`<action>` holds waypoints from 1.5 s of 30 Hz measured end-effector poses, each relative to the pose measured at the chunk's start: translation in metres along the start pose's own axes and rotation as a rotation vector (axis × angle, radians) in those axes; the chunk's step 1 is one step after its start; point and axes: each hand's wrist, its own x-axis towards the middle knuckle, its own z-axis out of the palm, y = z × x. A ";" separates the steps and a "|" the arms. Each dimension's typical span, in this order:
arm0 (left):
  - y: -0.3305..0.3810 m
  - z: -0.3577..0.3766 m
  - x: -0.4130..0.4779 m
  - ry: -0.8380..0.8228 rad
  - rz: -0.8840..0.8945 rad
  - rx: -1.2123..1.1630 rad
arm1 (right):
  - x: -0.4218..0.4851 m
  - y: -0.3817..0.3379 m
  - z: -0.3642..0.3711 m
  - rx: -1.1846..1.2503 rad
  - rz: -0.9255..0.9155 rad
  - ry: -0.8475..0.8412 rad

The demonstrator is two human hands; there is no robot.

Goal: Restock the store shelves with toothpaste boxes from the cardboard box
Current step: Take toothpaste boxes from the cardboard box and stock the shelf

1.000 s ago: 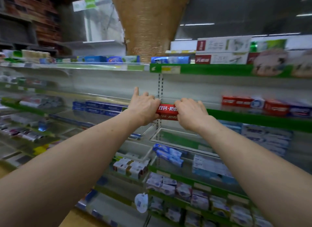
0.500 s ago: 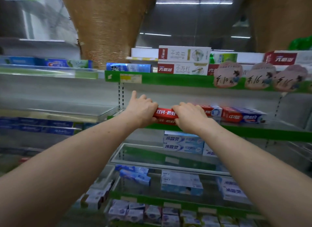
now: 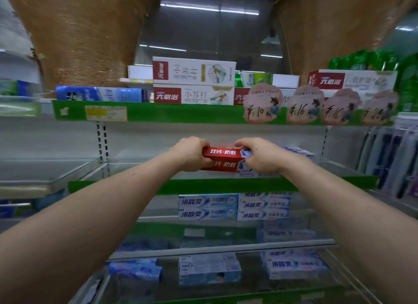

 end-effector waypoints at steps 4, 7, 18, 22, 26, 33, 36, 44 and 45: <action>0.022 0.013 0.033 -0.023 0.004 -0.028 | 0.018 0.053 -0.019 -0.004 0.022 0.003; 0.033 0.023 0.055 -0.036 -0.007 -0.009 | 0.028 0.084 -0.025 -0.007 0.021 0.003; 0.061 0.047 0.118 -0.018 -0.128 -0.042 | 0.081 0.159 -0.041 -0.029 -0.077 0.060; 0.058 0.047 0.125 -0.020 -0.191 -0.025 | 0.102 0.155 -0.033 -0.015 -0.125 0.034; 0.047 0.049 0.135 -0.049 -0.224 -0.035 | 0.125 0.148 -0.020 -0.037 -0.163 0.007; 0.018 0.063 0.151 -0.114 -0.223 -0.072 | 0.153 0.145 0.003 -0.116 -0.170 -0.064; 0.014 0.072 0.159 -0.134 -0.219 -0.069 | 0.166 0.145 0.009 -0.228 -0.168 -0.095; -0.003 0.085 0.171 -0.155 -0.186 -0.015 | 0.183 0.155 0.018 -0.292 -0.129 -0.150; -0.004 0.087 0.172 -0.148 -0.177 0.006 | 0.185 0.156 0.020 -0.293 -0.120 -0.151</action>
